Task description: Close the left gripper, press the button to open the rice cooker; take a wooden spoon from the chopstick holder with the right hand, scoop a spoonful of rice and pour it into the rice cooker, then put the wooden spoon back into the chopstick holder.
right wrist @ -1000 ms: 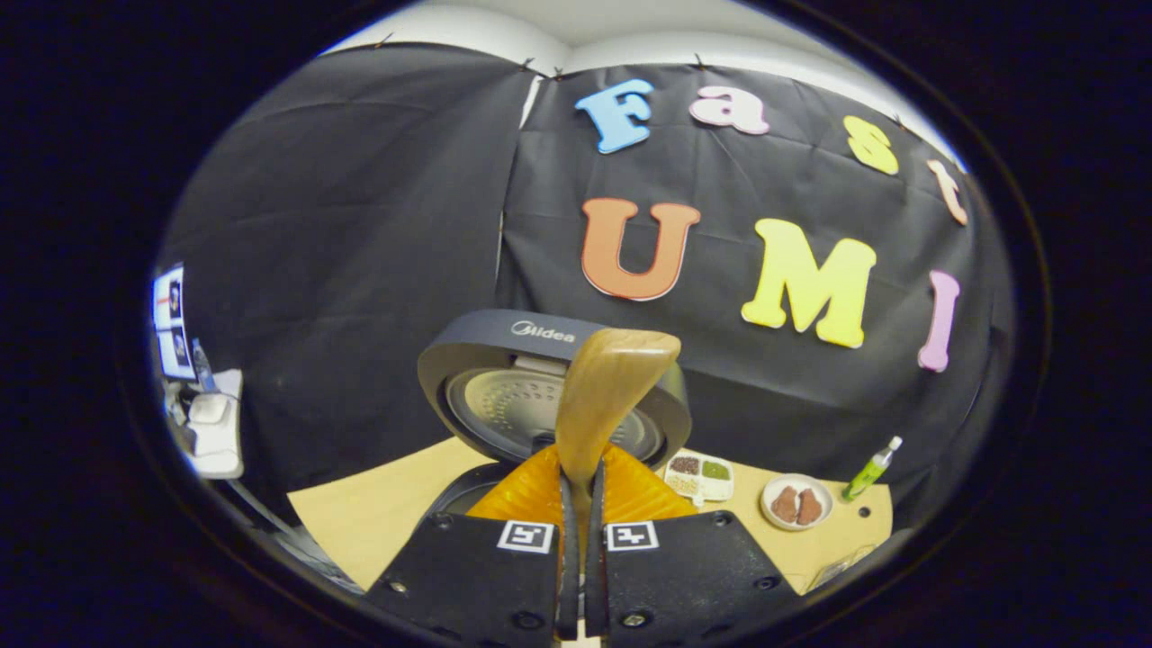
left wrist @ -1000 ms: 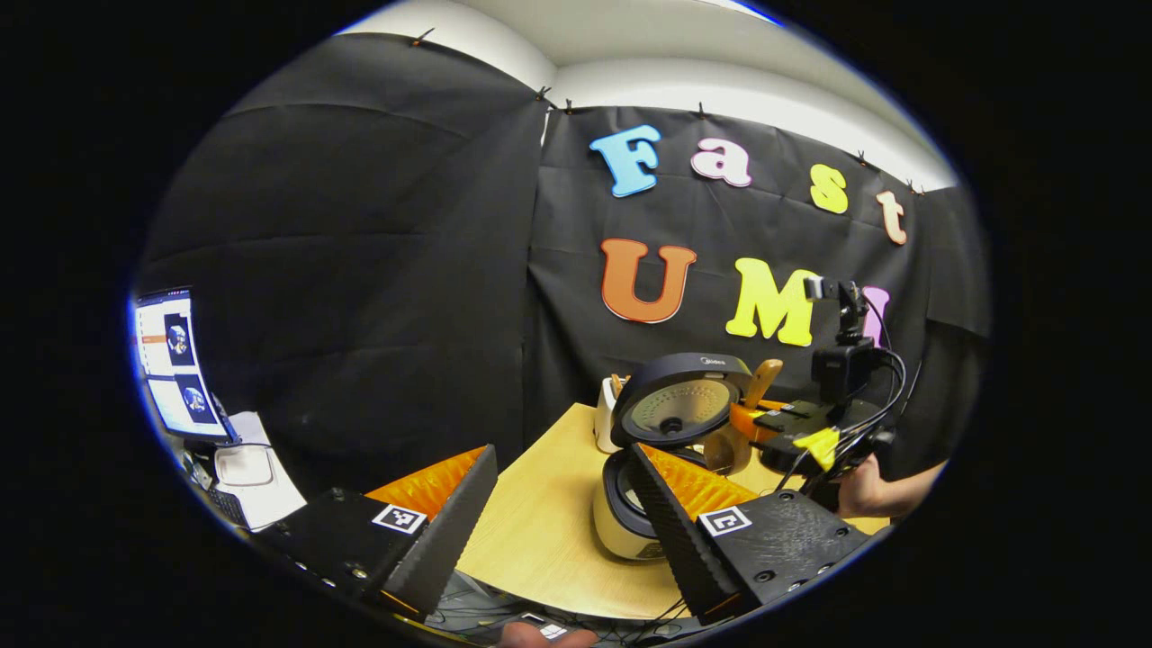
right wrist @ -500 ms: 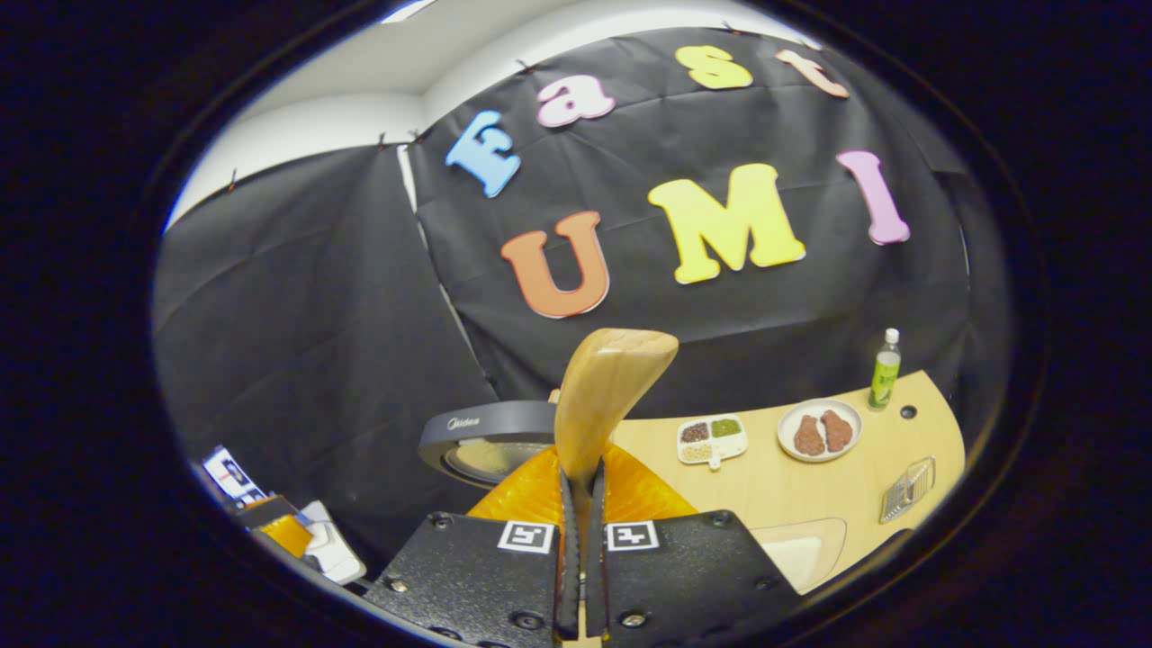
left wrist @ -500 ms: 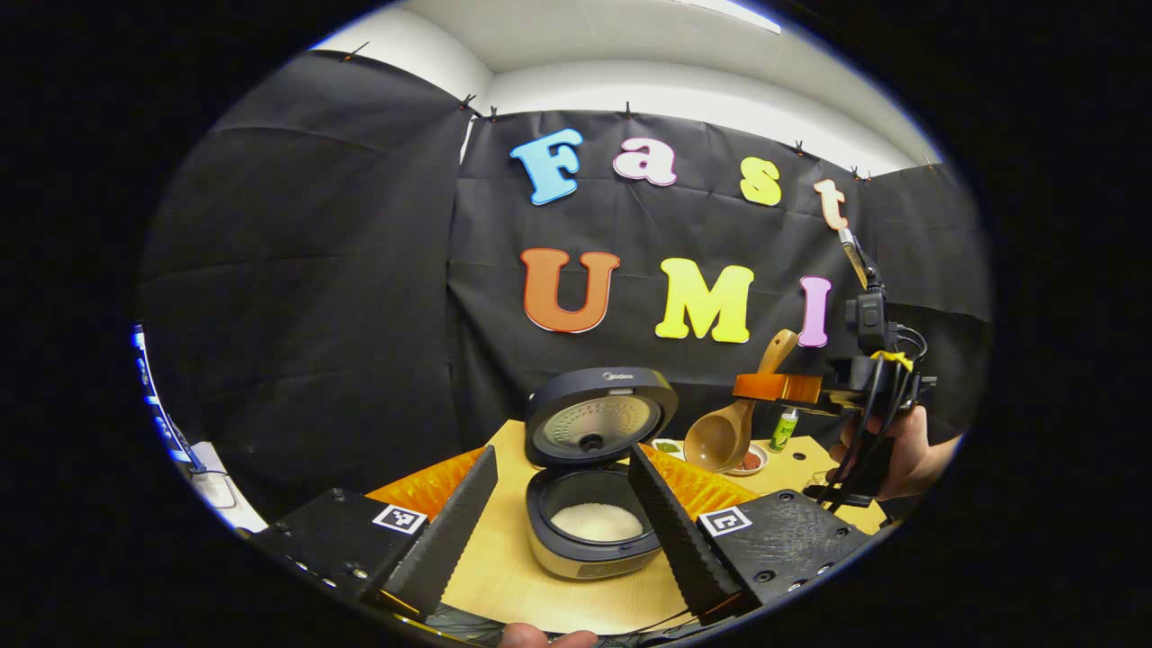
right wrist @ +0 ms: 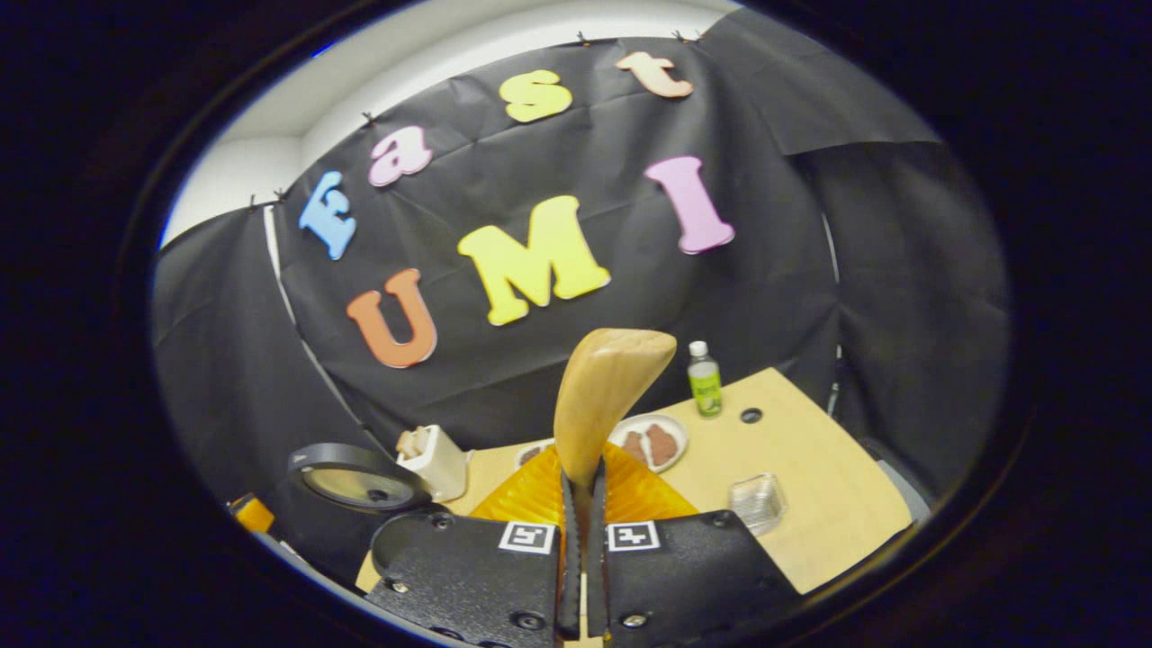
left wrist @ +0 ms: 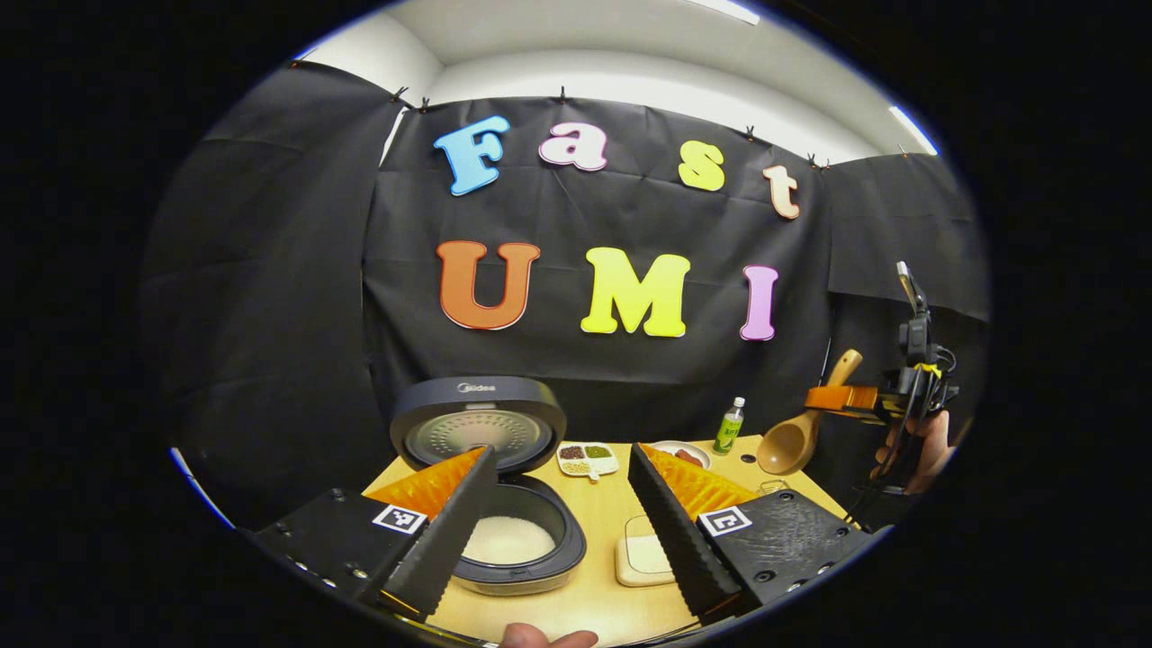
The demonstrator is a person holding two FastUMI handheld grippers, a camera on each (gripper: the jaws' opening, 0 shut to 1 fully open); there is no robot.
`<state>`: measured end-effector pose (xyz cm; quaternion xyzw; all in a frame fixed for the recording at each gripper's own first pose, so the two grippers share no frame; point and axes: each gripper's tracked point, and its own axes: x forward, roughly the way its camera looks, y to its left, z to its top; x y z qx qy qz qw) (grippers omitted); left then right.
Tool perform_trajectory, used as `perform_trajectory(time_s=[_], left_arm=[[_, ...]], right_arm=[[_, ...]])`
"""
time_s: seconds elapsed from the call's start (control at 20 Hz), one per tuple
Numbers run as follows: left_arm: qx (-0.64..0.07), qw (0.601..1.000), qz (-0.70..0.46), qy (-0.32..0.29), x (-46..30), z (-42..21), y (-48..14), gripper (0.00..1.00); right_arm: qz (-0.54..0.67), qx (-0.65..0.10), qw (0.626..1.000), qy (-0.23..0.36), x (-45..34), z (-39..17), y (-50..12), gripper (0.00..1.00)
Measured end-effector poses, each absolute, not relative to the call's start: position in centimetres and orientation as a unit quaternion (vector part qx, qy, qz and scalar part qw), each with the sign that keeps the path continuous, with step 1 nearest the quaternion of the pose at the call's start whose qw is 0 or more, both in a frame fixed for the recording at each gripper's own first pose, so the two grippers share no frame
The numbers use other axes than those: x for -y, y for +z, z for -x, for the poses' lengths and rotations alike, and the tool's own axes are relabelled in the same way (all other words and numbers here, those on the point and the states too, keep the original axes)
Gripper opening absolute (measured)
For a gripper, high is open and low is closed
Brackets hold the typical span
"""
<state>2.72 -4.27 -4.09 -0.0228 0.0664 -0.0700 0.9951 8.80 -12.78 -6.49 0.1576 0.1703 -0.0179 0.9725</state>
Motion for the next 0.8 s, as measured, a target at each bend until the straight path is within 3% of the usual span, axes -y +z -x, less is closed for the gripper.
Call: perform_trajectory(time_s=[0.3, 0.8], left_arm=[[-0.087, 0.994, 0.029, -0.06, 7.9, -5.1, -4.6, 0.95], [-0.109, 0.994, 0.001, -0.027, 10.3, -6.4, -5.3, 0.95]], right_arm=[[-0.136, -0.196, 0.968, -0.083, 23.6, -10.4, -12.0, 0.08], [-0.097, -0.227, 0.966, -0.074, 28.0, -16.2, -21.2, 0.1]])
